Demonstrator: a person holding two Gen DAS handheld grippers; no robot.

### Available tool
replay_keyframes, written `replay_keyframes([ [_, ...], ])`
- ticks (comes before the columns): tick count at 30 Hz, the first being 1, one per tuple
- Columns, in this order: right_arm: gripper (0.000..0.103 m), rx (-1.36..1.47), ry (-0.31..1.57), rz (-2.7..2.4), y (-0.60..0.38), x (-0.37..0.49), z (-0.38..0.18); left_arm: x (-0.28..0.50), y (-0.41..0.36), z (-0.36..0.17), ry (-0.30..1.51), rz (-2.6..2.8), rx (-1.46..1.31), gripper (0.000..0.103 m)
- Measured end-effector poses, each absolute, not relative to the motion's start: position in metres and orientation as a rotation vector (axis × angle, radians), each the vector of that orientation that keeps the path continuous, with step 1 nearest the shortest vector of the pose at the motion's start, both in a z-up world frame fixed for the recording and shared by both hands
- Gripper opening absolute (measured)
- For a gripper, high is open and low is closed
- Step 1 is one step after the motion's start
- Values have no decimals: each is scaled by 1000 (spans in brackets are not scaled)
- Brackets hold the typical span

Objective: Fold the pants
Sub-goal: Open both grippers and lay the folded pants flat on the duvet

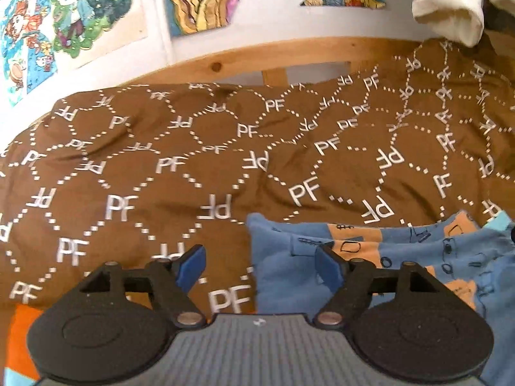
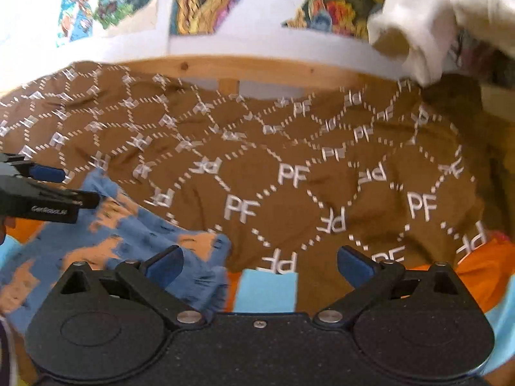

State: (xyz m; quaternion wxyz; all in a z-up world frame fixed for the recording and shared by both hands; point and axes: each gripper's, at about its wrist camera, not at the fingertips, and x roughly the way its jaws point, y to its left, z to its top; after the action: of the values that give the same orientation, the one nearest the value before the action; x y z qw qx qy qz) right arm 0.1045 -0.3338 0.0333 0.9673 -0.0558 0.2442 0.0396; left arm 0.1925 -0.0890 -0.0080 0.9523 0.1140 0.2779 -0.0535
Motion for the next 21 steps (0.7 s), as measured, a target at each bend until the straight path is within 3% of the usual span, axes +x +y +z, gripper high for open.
replay_keyframes([
  [11, 102, -205, 557, 108, -298, 44, 19, 127, -62, -12, 755, -234, 173, 89],
  [16, 102, -214, 602, 91, -300, 37, 6, 122, -51, -26, 827, -196, 127, 98],
  [21, 102, -198, 601, 87, -302, 32, 9, 126, -32, -21, 893, -156, 36, 98],
])
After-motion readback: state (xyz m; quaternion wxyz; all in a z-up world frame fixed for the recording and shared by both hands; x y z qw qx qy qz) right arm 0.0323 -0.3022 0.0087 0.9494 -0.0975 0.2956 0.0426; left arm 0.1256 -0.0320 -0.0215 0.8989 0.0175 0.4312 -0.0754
